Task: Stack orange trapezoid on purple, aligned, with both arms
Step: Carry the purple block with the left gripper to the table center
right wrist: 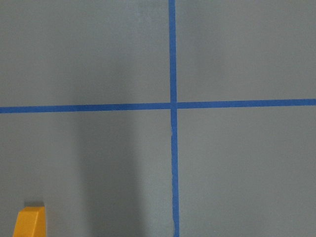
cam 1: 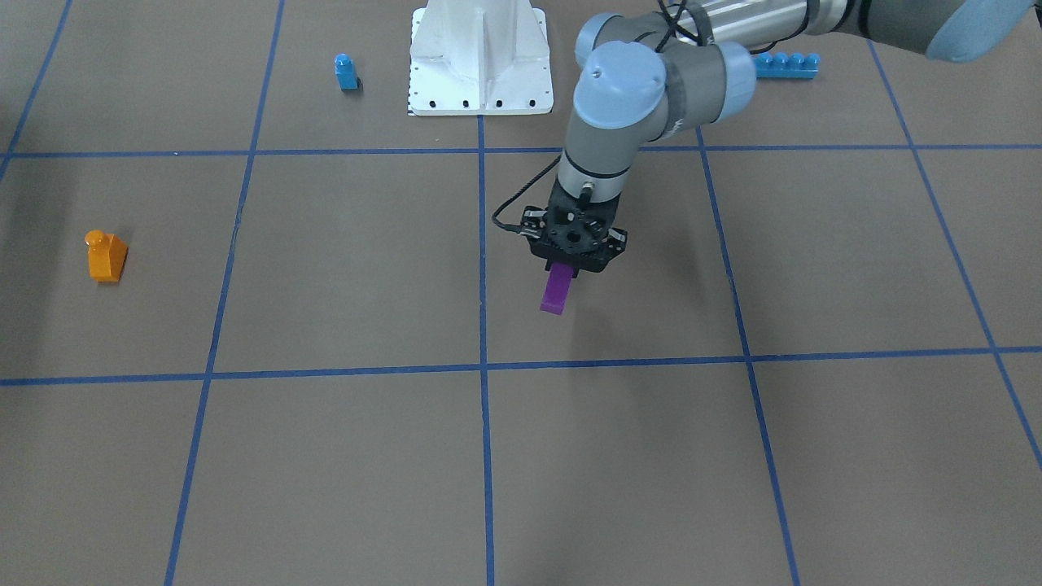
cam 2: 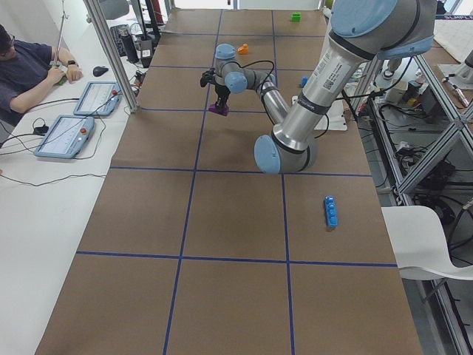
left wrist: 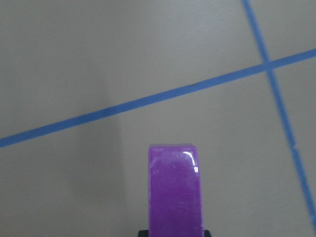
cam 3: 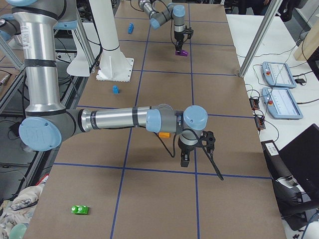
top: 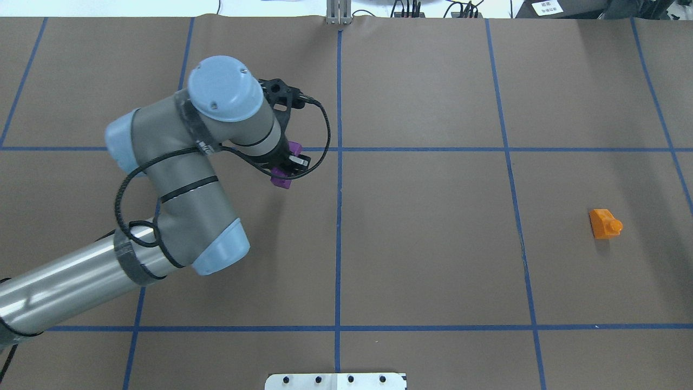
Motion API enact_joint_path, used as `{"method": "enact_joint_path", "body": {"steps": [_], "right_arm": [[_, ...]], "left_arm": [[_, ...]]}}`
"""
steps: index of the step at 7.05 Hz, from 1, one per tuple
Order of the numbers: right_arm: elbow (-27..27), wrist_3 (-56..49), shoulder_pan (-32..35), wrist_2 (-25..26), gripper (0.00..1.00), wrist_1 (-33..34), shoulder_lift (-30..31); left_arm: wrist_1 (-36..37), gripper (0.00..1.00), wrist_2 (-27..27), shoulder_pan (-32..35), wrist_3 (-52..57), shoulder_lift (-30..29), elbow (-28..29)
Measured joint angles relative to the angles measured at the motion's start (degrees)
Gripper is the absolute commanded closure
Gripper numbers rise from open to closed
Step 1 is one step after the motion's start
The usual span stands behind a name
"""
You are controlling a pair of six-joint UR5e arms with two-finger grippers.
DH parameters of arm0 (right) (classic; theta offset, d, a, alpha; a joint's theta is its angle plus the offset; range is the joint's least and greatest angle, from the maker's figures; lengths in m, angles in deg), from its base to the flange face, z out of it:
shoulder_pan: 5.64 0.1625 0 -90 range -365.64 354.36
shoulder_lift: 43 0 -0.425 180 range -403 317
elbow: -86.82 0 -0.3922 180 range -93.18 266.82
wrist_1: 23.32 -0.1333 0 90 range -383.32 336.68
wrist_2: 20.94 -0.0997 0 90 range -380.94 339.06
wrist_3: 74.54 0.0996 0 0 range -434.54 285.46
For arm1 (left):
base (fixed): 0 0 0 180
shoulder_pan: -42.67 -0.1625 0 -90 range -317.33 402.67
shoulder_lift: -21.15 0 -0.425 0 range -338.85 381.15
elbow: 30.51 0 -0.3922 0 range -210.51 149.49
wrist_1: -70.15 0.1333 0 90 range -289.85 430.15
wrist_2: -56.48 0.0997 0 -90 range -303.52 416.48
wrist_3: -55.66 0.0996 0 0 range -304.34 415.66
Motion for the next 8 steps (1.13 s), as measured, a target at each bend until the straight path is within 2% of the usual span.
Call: {"method": "enact_joint_path", "body": {"steps": [3,6,7,8], "right_arm": [[-0.41,-0.1,-0.86,-0.45,0.0,-0.25,0.27],[-0.55,0.04,-1.04,-1.6,0.0,-0.6,0.09],[-0.56,0.06,-1.1,-1.8,0.0,-0.63,0.06],[-0.56,0.06,-1.14,-1.9,0.0,-0.65,0.01]], "left_arm": [[-0.81,1.0,4.13,-3.39,2.45,-10.55,12.4],[-3.57,0.99,4.49,-4.45,3.77,-13.26,19.76],[-4.28,0.78,4.5,-4.61,3.88,-13.31,20.9],[-4.58,0.43,4.53,-4.8,3.92,-13.32,21.56]]}}
